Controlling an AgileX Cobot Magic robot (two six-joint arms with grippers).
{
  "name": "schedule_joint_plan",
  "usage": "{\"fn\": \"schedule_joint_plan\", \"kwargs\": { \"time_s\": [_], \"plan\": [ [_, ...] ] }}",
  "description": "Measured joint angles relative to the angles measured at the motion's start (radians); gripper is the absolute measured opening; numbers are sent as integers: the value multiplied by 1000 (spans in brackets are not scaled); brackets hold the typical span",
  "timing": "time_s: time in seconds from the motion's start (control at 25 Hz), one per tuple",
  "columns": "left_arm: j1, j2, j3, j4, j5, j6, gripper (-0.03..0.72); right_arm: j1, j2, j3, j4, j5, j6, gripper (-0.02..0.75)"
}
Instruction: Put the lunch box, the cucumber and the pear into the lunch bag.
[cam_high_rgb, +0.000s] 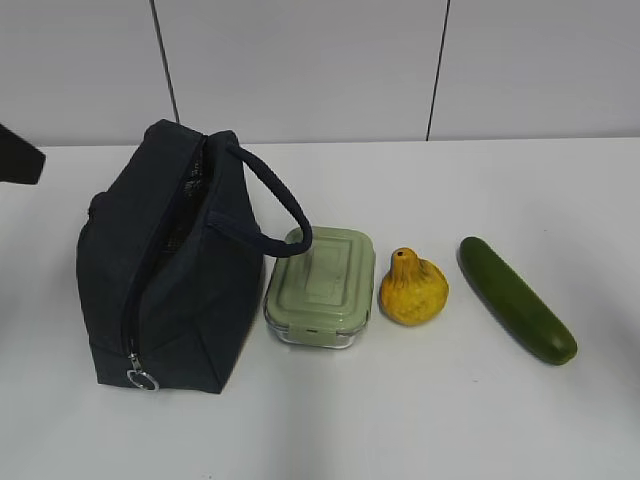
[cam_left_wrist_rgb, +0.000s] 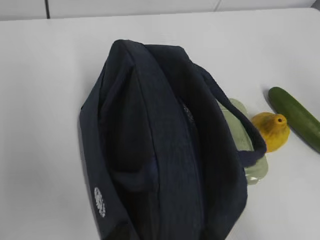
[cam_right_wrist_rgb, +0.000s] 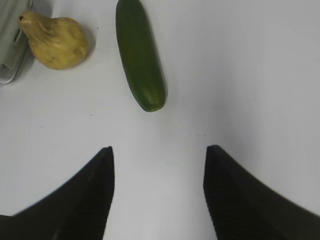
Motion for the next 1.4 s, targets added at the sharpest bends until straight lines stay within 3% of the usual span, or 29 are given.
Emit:
{"fn": "schedule_joint_plan", "kwargs": {
  "time_s": [0.24, 0.6, 0.88, 1.4],
  "plan": [
    [0, 146, -75, -89, 16, 91, 323, 0, 318, -152, 29, 52, -105, 443],
    [0, 191, -80, -95, -3, 97, 329, 0, 616, -258, 87, 38, -221, 443],
    [0, 191, -80, -96, -6, 99, 330, 0, 777, -338, 135, -8, -359, 493],
    [0, 191, -80, -96, -22, 101, 330, 0, 988, -442, 137, -26, -376, 501]
  ]
}}
